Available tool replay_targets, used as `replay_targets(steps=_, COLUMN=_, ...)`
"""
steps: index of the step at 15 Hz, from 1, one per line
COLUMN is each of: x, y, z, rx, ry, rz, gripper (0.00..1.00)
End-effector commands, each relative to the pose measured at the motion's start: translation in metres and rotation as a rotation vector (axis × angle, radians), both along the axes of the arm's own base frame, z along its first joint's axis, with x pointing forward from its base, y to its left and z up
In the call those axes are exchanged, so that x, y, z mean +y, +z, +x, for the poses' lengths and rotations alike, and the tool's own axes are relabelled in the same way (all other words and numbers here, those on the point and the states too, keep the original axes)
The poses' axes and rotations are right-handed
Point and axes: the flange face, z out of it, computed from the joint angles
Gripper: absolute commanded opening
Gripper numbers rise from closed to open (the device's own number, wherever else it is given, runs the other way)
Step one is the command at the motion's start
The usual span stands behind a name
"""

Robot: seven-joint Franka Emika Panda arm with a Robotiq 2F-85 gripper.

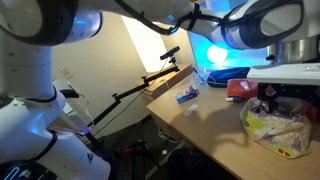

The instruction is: Slide the bag to the right, move the two nail polish bottles on the table to the right, pull the peach towel forward and put the two nail polish bottles on the towel

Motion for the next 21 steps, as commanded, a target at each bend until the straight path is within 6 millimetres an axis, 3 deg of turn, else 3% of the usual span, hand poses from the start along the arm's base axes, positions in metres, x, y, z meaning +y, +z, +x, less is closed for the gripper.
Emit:
replay_targets(steps=1, x=0.007, y=0.004, z=0.014, rx=-0.003, ry=-0.01, rz=-0.026, gripper=1.0)
replay_targets(steps=9, x=-0.004, y=-0.018, z=0.021, rx=0.065, ry=-0.082, rz=-0.042, gripper=1.0)
replay_targets(steps=10, x=-0.006, y=-0.02, z=0.022, rx=0.063, ry=-0.097, rz=-0.049, gripper=0.79)
replay_targets(steps=16, x=-0.017, y=-0.014, z=0.024, rx=0.046, ry=-0.104, rz=-0.04, gripper=0.36)
replay_targets(steps=21, x=-0.058, y=0.005, z=0.024, rx=-0.012, ry=-0.199, rz=-0.023, gripper=0.0)
